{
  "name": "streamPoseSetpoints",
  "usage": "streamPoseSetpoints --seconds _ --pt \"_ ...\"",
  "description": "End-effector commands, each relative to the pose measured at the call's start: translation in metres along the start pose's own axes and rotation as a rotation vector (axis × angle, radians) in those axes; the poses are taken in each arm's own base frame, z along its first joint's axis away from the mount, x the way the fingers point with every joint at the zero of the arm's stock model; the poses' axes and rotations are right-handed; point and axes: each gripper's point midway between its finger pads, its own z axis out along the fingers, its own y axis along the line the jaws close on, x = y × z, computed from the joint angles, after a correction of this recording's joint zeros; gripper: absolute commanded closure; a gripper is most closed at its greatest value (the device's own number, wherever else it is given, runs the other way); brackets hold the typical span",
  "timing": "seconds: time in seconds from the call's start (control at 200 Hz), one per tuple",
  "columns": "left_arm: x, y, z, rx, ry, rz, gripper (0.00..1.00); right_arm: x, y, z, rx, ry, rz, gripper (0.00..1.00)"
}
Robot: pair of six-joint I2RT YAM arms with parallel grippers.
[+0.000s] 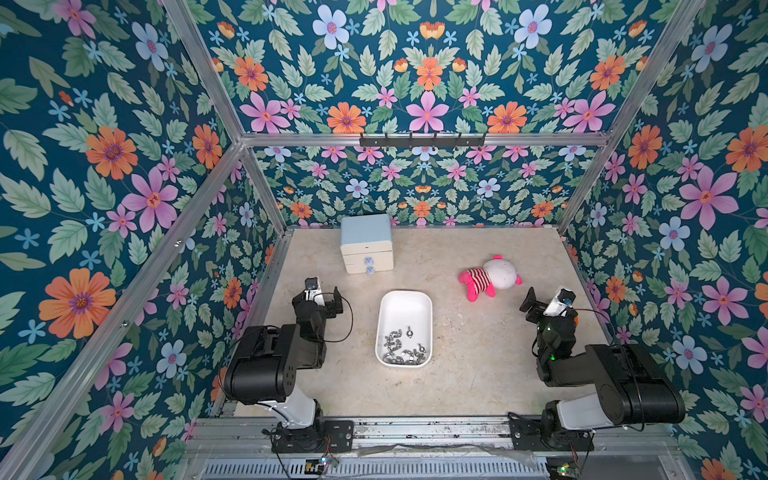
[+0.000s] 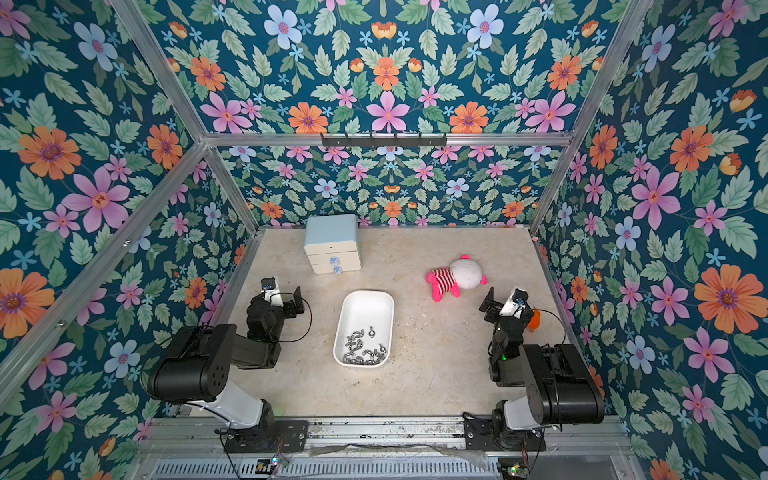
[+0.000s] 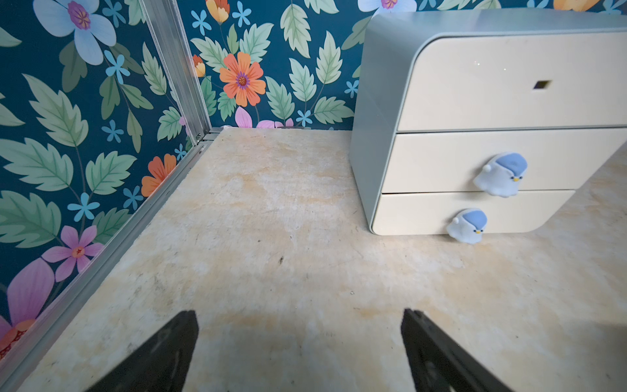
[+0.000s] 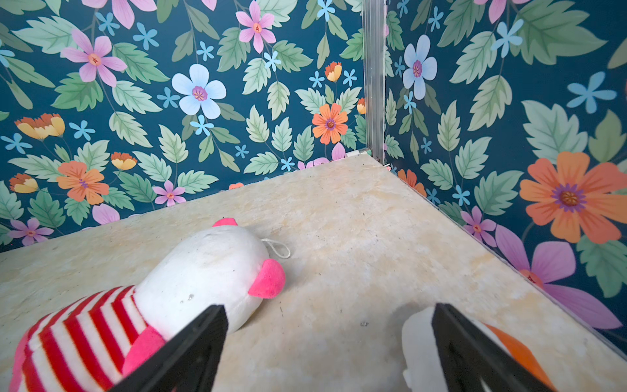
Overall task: Take out the wing nut from the storage box
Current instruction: Pick up the wing nut from the storage box.
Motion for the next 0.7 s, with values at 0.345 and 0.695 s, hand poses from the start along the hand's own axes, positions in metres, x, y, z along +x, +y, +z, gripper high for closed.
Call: streamPoseSetpoints --seconds 0.345,0.695 --pt "-0.038 -0.012 0.012 -0.086 0.069 0.081 0.01 -0.018 0.011 0.009 -0.049 0.031 -0.007 0.01" --pt "-0.122 -0.072 -0.003 -0.043 0.297 -0.057 0.01 -0.108 0.094 0.002 -0.187 0.078 -0.03 0.01"
